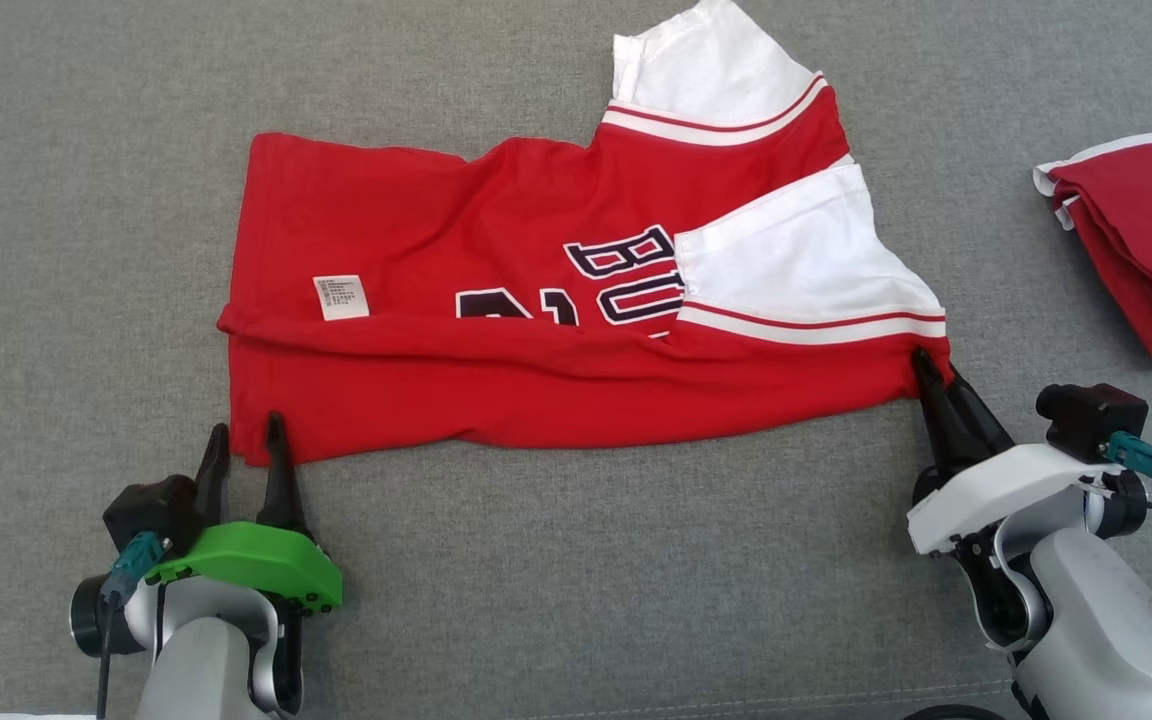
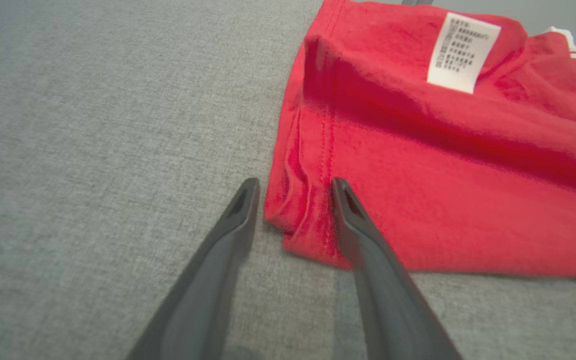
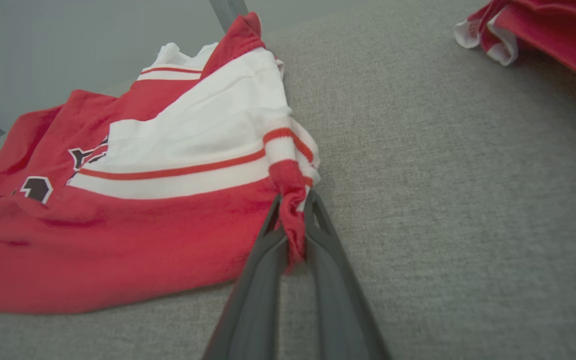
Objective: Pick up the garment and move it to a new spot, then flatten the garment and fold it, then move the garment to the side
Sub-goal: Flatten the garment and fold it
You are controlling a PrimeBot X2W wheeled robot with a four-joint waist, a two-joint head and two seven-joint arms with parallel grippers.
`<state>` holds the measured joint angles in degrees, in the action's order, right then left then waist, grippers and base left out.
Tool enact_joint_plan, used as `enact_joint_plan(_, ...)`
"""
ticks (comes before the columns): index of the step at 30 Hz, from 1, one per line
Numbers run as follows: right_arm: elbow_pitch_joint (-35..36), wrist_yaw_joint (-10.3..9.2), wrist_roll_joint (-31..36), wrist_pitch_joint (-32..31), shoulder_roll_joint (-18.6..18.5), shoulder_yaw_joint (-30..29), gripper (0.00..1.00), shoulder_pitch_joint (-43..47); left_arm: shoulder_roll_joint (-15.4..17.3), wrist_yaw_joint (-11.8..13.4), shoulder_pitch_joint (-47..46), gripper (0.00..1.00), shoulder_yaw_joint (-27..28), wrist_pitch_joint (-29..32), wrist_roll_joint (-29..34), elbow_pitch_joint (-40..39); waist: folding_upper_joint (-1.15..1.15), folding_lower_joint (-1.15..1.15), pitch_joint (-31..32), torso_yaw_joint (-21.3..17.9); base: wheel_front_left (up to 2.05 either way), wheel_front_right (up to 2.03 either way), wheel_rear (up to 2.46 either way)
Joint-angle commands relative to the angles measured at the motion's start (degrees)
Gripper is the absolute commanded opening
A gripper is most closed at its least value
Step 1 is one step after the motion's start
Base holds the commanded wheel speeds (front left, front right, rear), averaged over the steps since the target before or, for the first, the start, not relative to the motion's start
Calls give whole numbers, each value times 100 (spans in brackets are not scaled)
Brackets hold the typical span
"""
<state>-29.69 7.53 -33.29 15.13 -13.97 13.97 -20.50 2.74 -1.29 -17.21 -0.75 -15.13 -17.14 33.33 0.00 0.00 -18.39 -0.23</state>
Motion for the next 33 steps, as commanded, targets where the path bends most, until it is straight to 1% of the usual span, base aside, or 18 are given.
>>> enact_joint_plan(1, 8, -9, -43, 0, -42, -8, 0, 18, 32, -54, -84, 0, 13, 2, 62, 24, 0, 0, -5, 8, 0, 0, 0)
enact_joint_plan(7, -46, -9, -42, 0, -36, -41, 0, 53, 34, -104, -12, 0, 32, 2, 88, 96, 0, 0, 78, 23, 0, 0, 0)
enact_joint_plan(10, -123, -9, -33, 0, 1, -66, 0, 131, 35, -123, 155, 0, 51, 1, 40, 107, 0, 0, 258, 37, 0, 0, 0)
enact_joint_plan(19, -449, -10, -41, 0, 131, -100, 0, 601, 39, -205, 812, 0, 211, 1, 133, 258, 0, 0, 1124, 90, 0, 0, 0)
enact_joint_plan(26, -501, -11, -90, 0, 199, -71, 0, 1170, 44, -298, 1334, 0, 408, 1, 223, 479, 0, 0, 1737, 147, 0, 0, 0)
enact_joint_plan(29, -459, -11, -136, 0, 190, 39, 0, 1454, 45, -338, 1507, 0, 490, 1, 225, 577, 0, 0, 1799, 187, 0, 0, 0)
enact_joint_plan(33, -416, -10, -159, 0, 173, 121, 0, 1607, 42, -362, 1533, 0, 454, 1, 205, 648, 0, 0, 1700, 235, 0, 0, 0)
